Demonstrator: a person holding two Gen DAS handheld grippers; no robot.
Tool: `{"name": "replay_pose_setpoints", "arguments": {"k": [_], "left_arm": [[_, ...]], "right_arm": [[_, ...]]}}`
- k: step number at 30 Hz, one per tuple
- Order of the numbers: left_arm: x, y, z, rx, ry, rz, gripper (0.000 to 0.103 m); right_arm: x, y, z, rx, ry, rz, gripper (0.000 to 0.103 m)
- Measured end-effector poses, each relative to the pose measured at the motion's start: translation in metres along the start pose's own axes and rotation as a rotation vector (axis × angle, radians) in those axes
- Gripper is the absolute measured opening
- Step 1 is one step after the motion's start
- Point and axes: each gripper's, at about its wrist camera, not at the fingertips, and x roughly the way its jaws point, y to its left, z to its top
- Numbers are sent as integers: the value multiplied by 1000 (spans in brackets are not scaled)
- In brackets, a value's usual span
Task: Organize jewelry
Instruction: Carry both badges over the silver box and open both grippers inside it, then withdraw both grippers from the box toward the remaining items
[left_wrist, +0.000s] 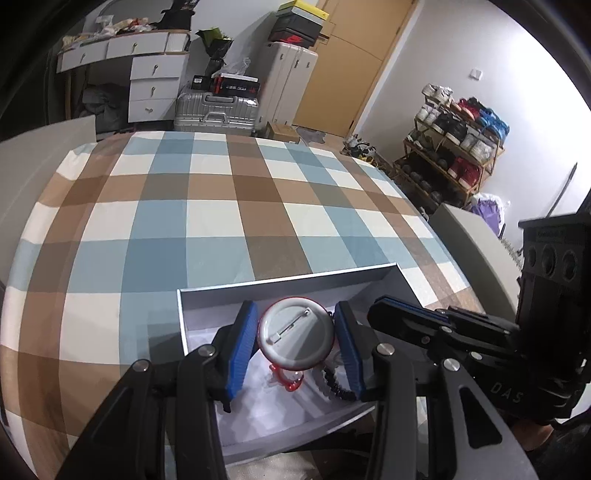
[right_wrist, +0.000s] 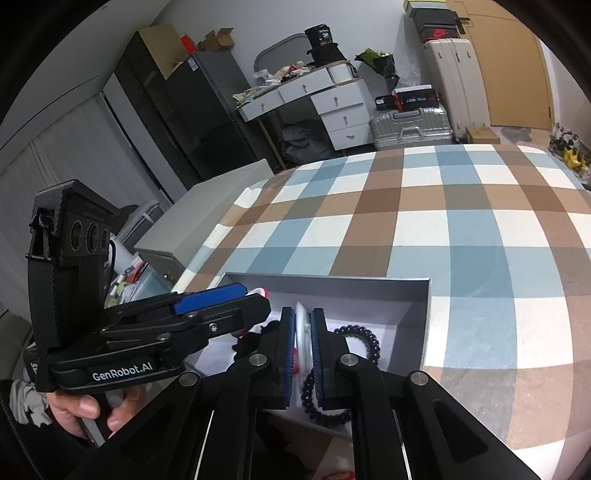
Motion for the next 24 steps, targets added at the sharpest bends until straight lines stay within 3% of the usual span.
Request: {"name": "replay_pose_setpoints", "arguments": {"k": [2,4,6,8,14,16,20,24], "left_arm": [[0,5,0,-21,11,-4,39],[-1,8,-2,-41,25,-12,52],[-5,7,-4,-41,18,-32,54],[-12,6,-6,-32,-11,-4,54],[-30,1,-14,-19,-45,12,55],[-34,-3,-15,-6,-52,30,55],[-46,-12,-19,27,-88,76,57],[-62,-22,-24,68,-152,132,71]], "right_arm": [[-1,-4,0,20,-1,5,9],[-7,-7,0,40,-16,-8,14],[-16,-9,-1,51,-39,-10,20],[-29,-8,-4,55,-74,-21,25],[-68,3,-14,31,-175,-61,54],[-81,10,-17,14,-213,-74,69],[-103,24,-23,-19,-278,-94,79],[-120,34,-27,-32,-332,-108,96]]}}
